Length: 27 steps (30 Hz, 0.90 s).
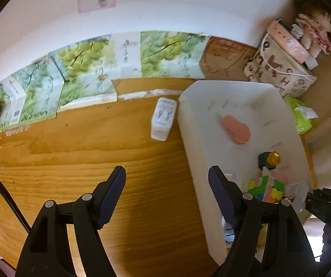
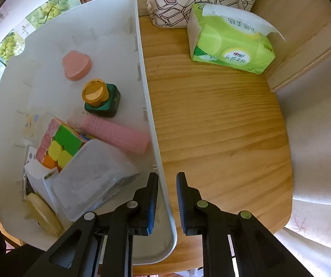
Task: Organize rigid objects
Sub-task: 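Move the left tool to the white plug charger and grasp it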
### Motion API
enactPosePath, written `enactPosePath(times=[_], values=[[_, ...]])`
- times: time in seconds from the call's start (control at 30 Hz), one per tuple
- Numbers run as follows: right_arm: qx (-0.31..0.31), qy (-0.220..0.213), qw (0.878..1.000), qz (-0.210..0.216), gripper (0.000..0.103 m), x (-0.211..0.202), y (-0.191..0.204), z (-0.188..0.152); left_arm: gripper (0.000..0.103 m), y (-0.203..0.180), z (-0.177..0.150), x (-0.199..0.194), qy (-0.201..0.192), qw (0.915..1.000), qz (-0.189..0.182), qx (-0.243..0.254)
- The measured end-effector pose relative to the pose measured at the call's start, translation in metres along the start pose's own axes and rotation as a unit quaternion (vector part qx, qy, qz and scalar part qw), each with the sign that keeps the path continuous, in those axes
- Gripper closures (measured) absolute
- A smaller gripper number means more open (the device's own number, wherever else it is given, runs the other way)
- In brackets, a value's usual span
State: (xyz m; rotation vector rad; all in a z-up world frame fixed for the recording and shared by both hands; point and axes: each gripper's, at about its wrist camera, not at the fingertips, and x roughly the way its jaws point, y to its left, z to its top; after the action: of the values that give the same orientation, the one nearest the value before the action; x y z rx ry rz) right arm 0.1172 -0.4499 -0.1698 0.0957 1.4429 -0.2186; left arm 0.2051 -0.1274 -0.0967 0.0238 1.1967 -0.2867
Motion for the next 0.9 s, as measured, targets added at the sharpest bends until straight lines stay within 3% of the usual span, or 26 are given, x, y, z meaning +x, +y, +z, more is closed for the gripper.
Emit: enactPosePath(times=[0.43, 0.63, 0.9], values=[[0.040, 0.016, 0.999, -0.027, 0.085, 0.004, 0.004, 0.010, 0.021, 0.031, 0.023, 0.055, 0.053, 0.9986, -0.003, -0.009], [0.047, 0.030, 0.998, -0.034, 0.085, 0.009, 0.003, 0.016, 0.021, 0.032, 0.036, 0.078, 0.044, 0.9990, -0.007, 0.002], [0.050, 0.047, 0.997, -0.037, 0.084, 0.011, 0.002, 0.021, 0.021, 0.036, 0.045, 0.097, 0.026, 0.9987, -0.045, -0.002]])
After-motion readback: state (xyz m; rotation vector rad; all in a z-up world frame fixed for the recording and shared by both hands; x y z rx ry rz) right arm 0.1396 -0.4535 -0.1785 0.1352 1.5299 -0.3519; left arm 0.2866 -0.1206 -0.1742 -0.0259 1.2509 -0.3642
